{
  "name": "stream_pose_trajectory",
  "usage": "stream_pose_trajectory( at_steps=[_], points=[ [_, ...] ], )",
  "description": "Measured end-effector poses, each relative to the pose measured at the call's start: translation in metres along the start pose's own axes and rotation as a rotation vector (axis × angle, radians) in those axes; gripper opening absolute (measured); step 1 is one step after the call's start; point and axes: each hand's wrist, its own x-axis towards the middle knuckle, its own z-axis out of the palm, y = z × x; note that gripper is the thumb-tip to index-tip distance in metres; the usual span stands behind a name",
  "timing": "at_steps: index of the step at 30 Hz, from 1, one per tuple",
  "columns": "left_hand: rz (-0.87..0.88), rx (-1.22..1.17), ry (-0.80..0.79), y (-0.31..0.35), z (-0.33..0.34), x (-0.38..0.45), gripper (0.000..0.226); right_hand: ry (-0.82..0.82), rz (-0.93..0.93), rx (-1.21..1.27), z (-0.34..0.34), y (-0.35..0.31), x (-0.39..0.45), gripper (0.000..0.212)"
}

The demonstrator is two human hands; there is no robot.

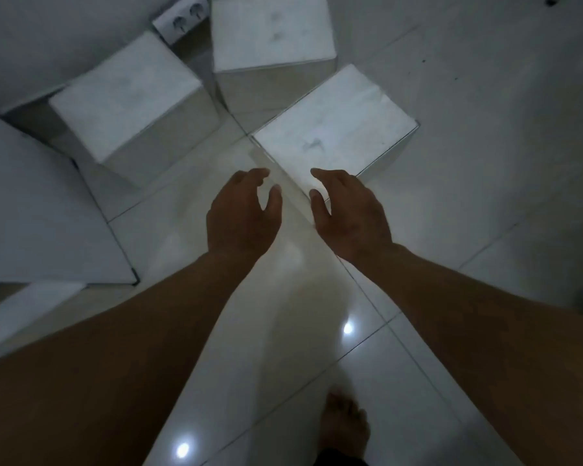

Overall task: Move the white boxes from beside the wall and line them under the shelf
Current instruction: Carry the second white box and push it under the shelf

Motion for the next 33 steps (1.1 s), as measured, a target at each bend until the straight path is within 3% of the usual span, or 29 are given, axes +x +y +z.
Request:
stream_pose_trajectory(
  at_steps=[13, 17, 22, 26, 33],
  points=[
    [-0.15, -0.044, -0.138, 0.049, 0.007, 0.082, 0.038, -0.022, 0.121, 0.006, -0.025, 0.027, 0.076, 0.037],
    [-0.134, -0.012, -0.15, 0.054, 0.015, 0.129, 0.04, 0.017, 0.265, 0.027, -0.023, 0.045, 0.115, 0.037],
    [-0.269, -0.002, -0.091, 0.055, 0.058, 0.162, 0.048, -0.032, 0.33, 0.02, -0.004, 0.098, 0.161, 0.041],
    [-0.361, -0.002, -0.011, 0.044, 0.105, 0.164, 0.058, -0.05, 0.258, 0.0, 0.013, 0.143, 0.193, 0.044],
    [-0.618, -0.084, 0.102, 0.036, 0.158, 0.147, 0.094, -0.18, 0.269, -0.06, 0.053, 0.2, 0.225, 0.062]
  ],
)
